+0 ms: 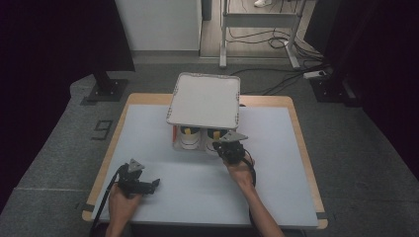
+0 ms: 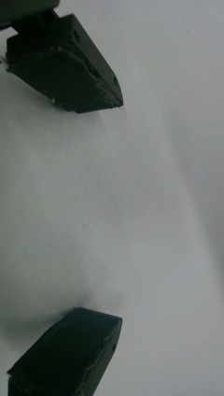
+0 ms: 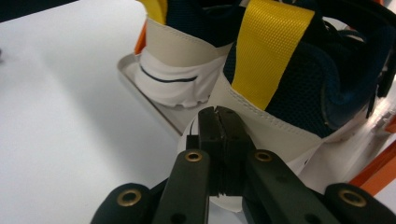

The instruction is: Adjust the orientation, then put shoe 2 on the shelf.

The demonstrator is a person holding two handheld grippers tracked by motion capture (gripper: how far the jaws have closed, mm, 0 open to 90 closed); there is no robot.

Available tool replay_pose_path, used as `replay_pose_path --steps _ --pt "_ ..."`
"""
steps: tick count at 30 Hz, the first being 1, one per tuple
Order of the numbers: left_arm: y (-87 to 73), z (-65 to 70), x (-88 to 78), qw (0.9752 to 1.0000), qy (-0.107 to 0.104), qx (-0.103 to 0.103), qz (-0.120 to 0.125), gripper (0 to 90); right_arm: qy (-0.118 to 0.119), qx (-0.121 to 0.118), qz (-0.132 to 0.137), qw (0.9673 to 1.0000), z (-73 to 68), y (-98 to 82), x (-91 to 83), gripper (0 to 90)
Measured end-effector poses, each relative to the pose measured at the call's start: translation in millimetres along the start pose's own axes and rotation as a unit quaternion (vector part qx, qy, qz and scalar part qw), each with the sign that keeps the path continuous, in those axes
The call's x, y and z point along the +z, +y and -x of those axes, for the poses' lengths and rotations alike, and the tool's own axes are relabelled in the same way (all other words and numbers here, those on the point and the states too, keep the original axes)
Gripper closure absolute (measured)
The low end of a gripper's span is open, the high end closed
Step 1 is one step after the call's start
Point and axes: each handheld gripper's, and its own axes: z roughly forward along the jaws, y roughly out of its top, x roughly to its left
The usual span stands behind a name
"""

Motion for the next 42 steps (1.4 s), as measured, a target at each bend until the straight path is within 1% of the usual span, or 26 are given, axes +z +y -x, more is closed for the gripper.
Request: replay_pose_path --steps 2,8,14,20,23,25,31,34,38,39,42 --pt "0.0 -0.1 0.0 1.0000 0.000 0.001 0.000 0.0 -0.004 0.004 0.004 1.0000 1.5 -0.5 1.3 88.6" --pt "0.0 0.0 0.1 1.0000 0.000 0.000 0.001 0.0 -0.020 0.002 0.009 0.9998 3.6 -0.6 5.2 88.6" --pt "0.0 0.0 0.1 1.0000 0.000 0.000 0.001 0.0 -0.024 0.001 0.013 0.9996 4.5 -1.1 6.9 88.1" --pt "-0.1 0.0 0.1 1.0000 0.000 0.000 0.001 0.0 -0.013 0.005 0.008 0.9999 2.8 -1.3 3.6 79.3" --pt "-0.1 0.1 0.1 1.0000 0.000 0.000 0.001 0.0 0.008 0.017 0.003 0.9998 2.7 -1.3 -0.2 71.3" --pt "0.0 0.1 0.1 1.0000 0.000 0.000 0.001 0.0 0.014 0.017 -0.001 0.9998 1.9 -1.1 -2.5 66.2" --pt "0.0 0.0 0.0 1.0000 0.000 0.000 0.000 0.0 0.046 0.018 -0.014 0.9987 -1.8 -1.2 -11.8 48.6" --pt "0.0 0.0 0.1 1.0000 0.000 0.000 0.000 0.0 0.053 0.018 -0.021 0.9982 -4.8 -1.6 -16.8 39.0" --pt "-0.1 0.0 0.0 1.0000 0.000 0.000 0.000 0.0 0.063 0.022 -0.024 0.9974 -6.3 -3.4 -23.1 29.5" --pt "-0.1 0.0 0.0 1.0000 0.000 0.000 0.000 0.0 0.066 0.020 -0.028 0.9972 -6.6 -4.0 -24.7 27.2" --pt "0.0 -0.1 -0.1 1.0000 0.000 0.001 0.000 0.0 0.063 0.006 -0.037 0.9973 -8.2 -6.0 -31.1 20.1"
